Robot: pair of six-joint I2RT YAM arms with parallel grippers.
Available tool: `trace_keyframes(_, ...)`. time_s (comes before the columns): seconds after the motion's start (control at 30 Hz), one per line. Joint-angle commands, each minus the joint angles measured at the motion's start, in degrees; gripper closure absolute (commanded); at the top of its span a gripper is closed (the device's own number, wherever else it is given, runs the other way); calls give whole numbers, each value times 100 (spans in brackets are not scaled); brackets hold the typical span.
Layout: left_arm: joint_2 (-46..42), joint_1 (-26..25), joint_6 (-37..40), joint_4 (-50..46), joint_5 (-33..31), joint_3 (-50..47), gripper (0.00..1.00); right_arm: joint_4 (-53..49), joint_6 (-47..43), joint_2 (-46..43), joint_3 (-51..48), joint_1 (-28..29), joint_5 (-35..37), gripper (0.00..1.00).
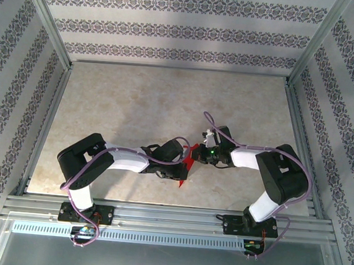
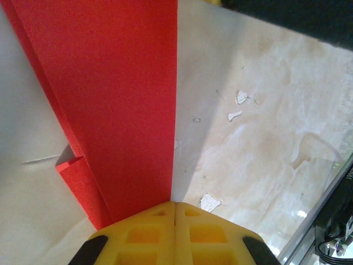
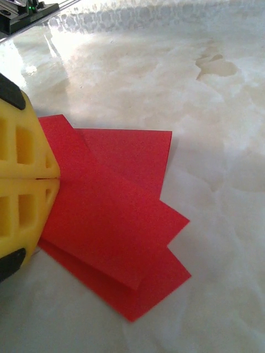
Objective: Fold a paper plane with a square sheet of paper (fold left side to right side)
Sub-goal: Fold the wing for the fifth time at the center of the table.
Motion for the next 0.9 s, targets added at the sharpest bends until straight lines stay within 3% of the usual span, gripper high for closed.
trace_keyframes(0.0,116,-70,137,-1055,-347,-190,93,-341,-332,143,140,-150,412,100)
trace_keyframes(0.87,134,-66,98,-909,-330,-284,94,-837,-695,792,1257,-1208,98,100)
